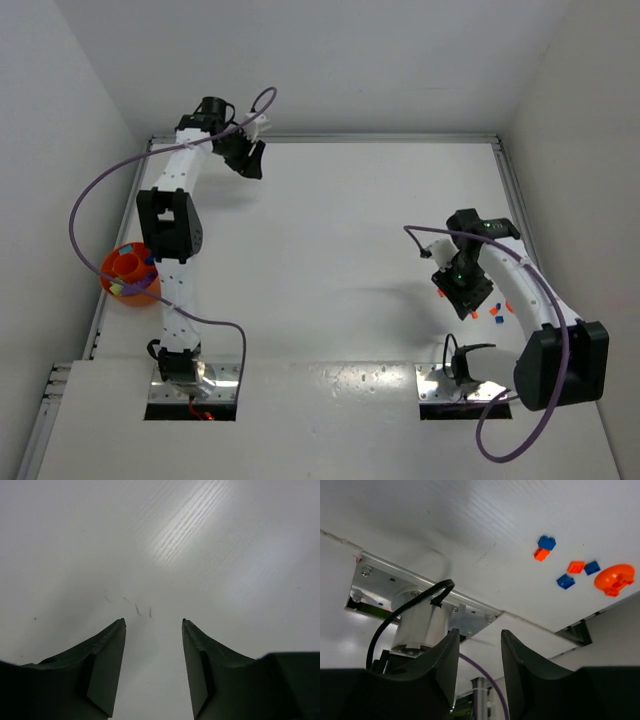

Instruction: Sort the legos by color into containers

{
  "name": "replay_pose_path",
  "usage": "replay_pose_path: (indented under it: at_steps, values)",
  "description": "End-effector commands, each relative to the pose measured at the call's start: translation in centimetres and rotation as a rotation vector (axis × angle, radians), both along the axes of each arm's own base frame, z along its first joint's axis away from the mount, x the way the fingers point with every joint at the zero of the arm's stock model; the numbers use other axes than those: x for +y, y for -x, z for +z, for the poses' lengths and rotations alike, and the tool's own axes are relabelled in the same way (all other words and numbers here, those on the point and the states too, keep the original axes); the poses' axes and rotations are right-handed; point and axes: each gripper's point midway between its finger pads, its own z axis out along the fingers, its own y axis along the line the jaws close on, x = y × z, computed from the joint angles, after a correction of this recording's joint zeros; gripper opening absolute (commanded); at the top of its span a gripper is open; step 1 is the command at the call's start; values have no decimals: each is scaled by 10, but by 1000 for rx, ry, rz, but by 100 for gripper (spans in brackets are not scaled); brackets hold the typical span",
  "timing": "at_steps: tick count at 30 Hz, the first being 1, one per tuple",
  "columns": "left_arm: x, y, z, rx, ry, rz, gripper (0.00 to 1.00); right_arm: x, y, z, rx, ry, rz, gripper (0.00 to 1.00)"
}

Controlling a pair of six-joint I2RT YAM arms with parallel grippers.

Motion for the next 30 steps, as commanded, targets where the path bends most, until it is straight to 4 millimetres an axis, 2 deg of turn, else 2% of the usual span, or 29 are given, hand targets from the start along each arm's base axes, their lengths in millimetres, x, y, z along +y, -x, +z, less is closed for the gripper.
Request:
replay_pose_path:
  at_steps: [1,2,3,5,6,7,8,9,11,13,14,15,16,18,21,23,24,25,26,27,29,30]
  values:
    - [-10,-19,11,-59,16,21,57,-10,8,-3,37,51,-162,39]
    - [-9,-22,11,-70,8,27,61,-16,4,-4,41,64,-213,39]
    - [-6,-23,4,-61,-7,37,63,-19,-1,-3,32,62,-235,39]
    - [-3,-26,4,-73,-24,48,67,-31,-11,-1,23,76,-309,41]
    - [1,-29,-3,-69,-41,59,68,-33,-16,-5,45,79,-345,41]
    - [0,-32,-2,-84,-40,60,70,-37,-20,-5,54,80,-368,41]
    - [2,-34,-4,-88,-49,67,70,-46,-35,-2,15,76,-427,41]
    - [3,-39,-2,-107,-49,84,70,-50,-39,-7,52,80,-460,41]
    - [3,-38,-8,-90,-44,93,70,-65,-51,-6,52,78,-526,41]
    - [2,-41,-8,-95,-32,110,70,-70,-64,-5,70,39,-571,38]
    - [2,-43,-7,-104,-31,111,70,-74,-65,-14,132,12,-575,37]
    - [1,-42,-7,-93,-20,127,70,-69,-71,-16,146,-20,-579,37]
    - [1,-44,-6,-96,-14,135,70,-74,-80,-15,131,-32,-582,35]
    - [2,-45,-8,-85,-6,170,71,-76,-81,-23,164,-44,-583,34]
    - [2,-51,1,-104,16,214,71,-82,-81,-27,141,-45,-605,33]
    - [-1,-56,10,-125,44,228,75,-79,-74,-30,129,-55,-616,33]
    - [-2,-56,7,-115,54,242,76,-79,-72,-30,111,-54,-615,33]
    - [-3,-57,15,-116,77,267,78,-78,-69,-28,64,-52,-615,33]
    - [-4,-58,17,-118,86,277,79,-83,-65,-28,43,-30,-624,34]
    - [-4,-56,13,-102,92,287,81,-85,-59,-32,36,-18,-634,34]
    - [-4,-56,13,-92,97,309,84,-90,-59,-26,-4,-7,-647,34]
    - [-9,-53,8,-74,99,306,84,-90,-55,-26,-5,-7,-656,35]
